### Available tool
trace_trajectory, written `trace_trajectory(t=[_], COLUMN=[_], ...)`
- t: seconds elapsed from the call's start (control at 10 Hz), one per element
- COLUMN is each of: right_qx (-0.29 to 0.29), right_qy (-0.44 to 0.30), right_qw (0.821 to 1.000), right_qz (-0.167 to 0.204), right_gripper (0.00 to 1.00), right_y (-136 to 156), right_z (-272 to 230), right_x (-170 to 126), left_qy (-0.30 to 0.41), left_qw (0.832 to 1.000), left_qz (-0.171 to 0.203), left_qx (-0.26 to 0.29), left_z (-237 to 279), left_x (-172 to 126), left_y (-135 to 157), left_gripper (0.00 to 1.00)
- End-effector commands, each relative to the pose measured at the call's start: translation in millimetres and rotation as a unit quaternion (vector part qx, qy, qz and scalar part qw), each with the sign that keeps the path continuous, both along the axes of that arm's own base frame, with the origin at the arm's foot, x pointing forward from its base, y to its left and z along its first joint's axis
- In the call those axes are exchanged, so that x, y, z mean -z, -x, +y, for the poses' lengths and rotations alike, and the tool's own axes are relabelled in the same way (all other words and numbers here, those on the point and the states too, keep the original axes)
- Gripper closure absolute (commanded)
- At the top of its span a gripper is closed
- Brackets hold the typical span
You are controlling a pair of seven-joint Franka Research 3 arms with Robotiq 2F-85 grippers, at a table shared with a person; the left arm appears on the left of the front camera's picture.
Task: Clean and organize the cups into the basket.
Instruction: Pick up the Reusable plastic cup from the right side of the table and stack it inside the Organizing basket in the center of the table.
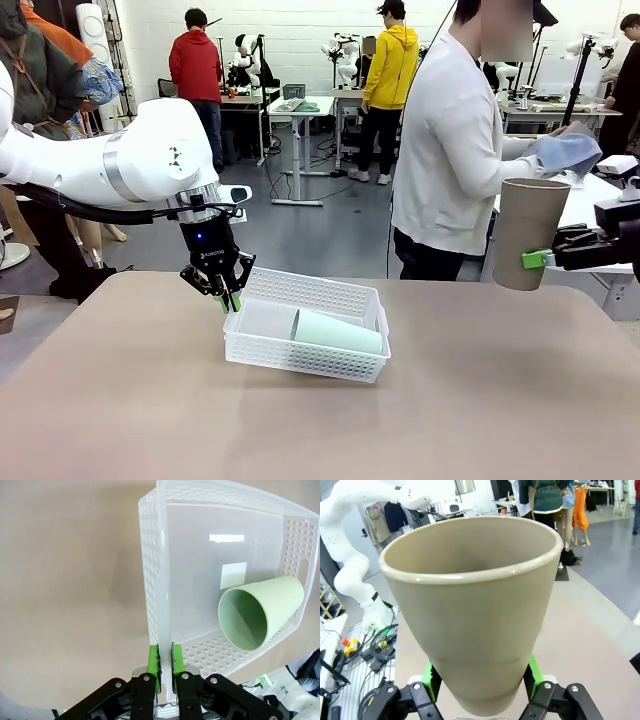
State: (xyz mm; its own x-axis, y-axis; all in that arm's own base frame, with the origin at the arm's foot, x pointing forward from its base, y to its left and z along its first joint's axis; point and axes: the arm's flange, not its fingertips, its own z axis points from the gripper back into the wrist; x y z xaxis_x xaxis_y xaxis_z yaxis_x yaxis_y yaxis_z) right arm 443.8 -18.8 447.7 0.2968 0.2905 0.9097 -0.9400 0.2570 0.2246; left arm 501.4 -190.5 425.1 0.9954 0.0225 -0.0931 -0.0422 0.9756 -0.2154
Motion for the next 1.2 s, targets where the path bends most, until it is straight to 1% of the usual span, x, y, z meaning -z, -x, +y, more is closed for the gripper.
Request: trace_trajectory(t=[0.0, 0.4, 0.5, 0.6, 0.7, 0.8, 0.9, 1.0, 1.1], right_qx=[-0.001, -0.001, 0.0, -0.011, -0.02, -0.034, -0.07, -0.089, -0.101], right_qy=[-0.001, -0.001, 0.0, 0.033, 0.074, 0.119, 0.166, 0.204, 0.237], right_qw=[1.0, 1.0, 1.0, 0.999, 0.997, 0.992, 0.983, 0.974, 0.964], right_qz=[0.001, 0.001, 0.0, -0.01, -0.012, 0.008, 0.026, 0.039, 0.061], right_gripper=[1.0, 1.0, 0.2, 0.2, 0.2, 0.2, 0.2, 0.2, 0.2], right_y=[-1.5, -1.5, -0.1, -5.8, -17.8, -34.0, -49.2, -62.4, -75.6], right_z=[0.4, 0.4, -0.2, 23.1, 50.2, 79.5, 114.3, 144.0, 170.4], right_x=[0.3, 0.3, 0.4, -14.9, -26.3, -31.2, -33.5, -35.7, -35.8], left_qy=[0.0, 0.0, 0.0, 0.0, 0.0, 0.0, 0.0, 0.0, 0.0], left_qw=[1.0, 1.0, 1.0, 1.0, 1.0, 1.0, 1.0, 1.0, 1.0], left_qz=[-0.005, -0.005, -0.005, -0.005, -0.005, -0.005, -0.005, -0.005, -0.005], left_qx=[-0.002, -0.002, -0.002, -0.002, -0.002, -0.002, -0.002, -0.002, -0.002], left_z=[-1.1, -1.1, -1.1, -1.1, -1.1, -1.1, -1.1, -1.1, -1.1], left_x=[-0.7, -0.7, -0.7, -0.7, -0.7, -0.7, -0.7, -0.7, -0.7], left_y=[0.6, 0.6, 0.6, 0.6, 0.6, 0.6, 0.6, 0.6, 0.6], left_gripper=[1.0, 1.0, 1.0, 1.0, 1.0, 1.0, 1.0, 1.0, 1.0])
